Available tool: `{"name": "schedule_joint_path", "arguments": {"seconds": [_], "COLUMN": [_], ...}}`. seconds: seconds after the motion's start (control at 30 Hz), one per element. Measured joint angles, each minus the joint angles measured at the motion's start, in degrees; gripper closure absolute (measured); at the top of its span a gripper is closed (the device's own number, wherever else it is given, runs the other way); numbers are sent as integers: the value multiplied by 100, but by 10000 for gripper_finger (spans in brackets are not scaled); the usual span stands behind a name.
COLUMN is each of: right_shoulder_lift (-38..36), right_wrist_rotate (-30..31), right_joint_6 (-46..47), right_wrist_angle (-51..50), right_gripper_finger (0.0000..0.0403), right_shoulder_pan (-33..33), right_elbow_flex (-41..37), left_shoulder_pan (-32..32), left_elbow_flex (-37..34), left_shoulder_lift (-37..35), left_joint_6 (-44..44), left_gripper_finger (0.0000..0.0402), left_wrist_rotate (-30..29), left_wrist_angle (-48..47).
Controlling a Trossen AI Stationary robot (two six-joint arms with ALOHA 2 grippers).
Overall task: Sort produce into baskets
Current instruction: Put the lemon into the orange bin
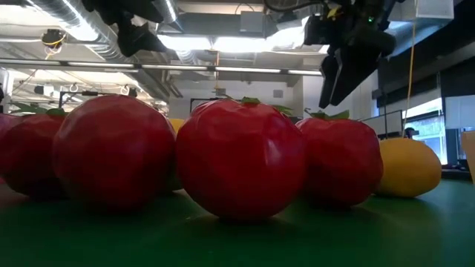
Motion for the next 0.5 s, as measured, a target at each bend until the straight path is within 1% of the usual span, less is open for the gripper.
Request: {"name": "schedule_joint_path", "arguments": {"seconds": [0.13, 0.27, 0.43, 0.5], "right_shoulder_lift": [-2, 16, 292, 437], "right_wrist_rotate": [61, 61, -390, -365], "right_joint_6": [14, 28, 230, 153], "right_wrist_angle": [5, 127, 324, 257], "right_gripper_finger": [63, 63, 63, 63], "right_shoulder_pan": [0, 0, 51, 167], "right_elbow_flex": [2, 2, 2, 2], "left_shoulder_pan": [0, 0, 0, 0], "left_elbow_flex": [0, 0, 0, 0], "left_shoulder_lift": [20, 27, 27, 27], "left_joint_6": [-23, -75, -77, -107], "left_gripper_finger": [123, 123, 123, 123], "left_wrist_rotate": [-185, -195, -202, -206], "left_wrist_angle": [-3, -3, -1, -7]}}
